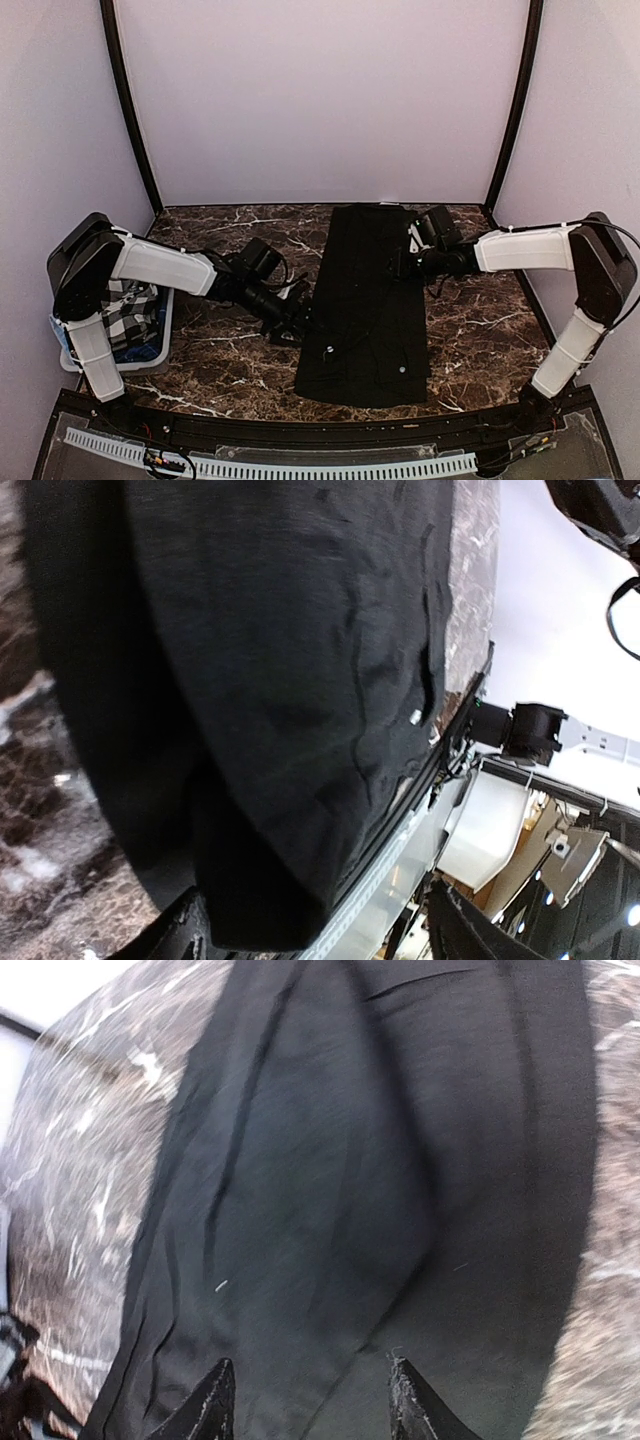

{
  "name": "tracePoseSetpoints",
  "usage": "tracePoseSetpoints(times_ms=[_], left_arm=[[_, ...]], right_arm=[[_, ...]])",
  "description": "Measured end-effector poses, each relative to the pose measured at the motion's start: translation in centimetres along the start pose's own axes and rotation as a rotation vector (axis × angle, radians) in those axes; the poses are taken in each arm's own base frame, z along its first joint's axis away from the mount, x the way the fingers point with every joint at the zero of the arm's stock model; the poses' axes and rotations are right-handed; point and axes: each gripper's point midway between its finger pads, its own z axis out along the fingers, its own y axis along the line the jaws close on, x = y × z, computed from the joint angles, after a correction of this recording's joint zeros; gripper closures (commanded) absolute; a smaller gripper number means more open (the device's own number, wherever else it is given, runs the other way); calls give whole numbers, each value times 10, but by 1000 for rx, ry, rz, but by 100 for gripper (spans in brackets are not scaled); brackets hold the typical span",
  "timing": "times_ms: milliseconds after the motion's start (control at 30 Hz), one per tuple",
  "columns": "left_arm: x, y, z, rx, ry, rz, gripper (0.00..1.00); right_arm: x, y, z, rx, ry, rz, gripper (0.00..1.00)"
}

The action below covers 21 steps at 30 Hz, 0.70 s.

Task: Fold and stack the long sleeve shirts
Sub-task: Adjust the sleeve at the center of the board.

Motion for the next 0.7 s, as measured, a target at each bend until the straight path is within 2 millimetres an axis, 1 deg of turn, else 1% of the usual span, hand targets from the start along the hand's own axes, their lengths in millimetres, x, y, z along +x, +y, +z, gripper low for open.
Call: tracePoseSetpoints(times_ms=[100, 200, 233, 267, 333, 400, 433, 467, 500, 533, 567, 700], left_arm=[[1, -10, 0, 35, 13, 34, 26], [0, -24, 1, 74, 26, 78, 25], [0, -28, 2, 86, 30, 94, 26], [0, -32, 3, 95, 34, 108, 26], [0, -35, 6, 106, 40, 127, 30], [1, -34, 8, 110, 51, 128, 39], [3, -33, 9, 110, 58, 129, 49], [3, -33, 10, 111, 62, 127, 54], [4, -33, 11, 112, 68, 124, 61], [4, -33, 11, 115, 72, 126, 65], [5, -34, 11, 122, 77, 126, 72], [5, -45, 10, 152, 85, 127, 86]], right_arm=[[14, 22, -2, -46, 17, -54, 50], [27, 44, -2, -95, 36, -108, 51], [32, 52, 0, -114, 47, -126, 51], [33, 56, 3, -124, 54, -133, 51], [41, 70, 10, -156, 78, -157, 51], [46, 81, 21, -181, 102, -175, 53], [48, 85, 27, -187, 112, -180, 54], [50, 88, 31, -192, 121, -185, 56], [53, 92, 37, -199, 133, -191, 57], [55, 95, 41, -201, 140, -197, 57], [58, 98, 45, -204, 150, -200, 57], [62, 104, 57, -212, 172, -208, 58]])
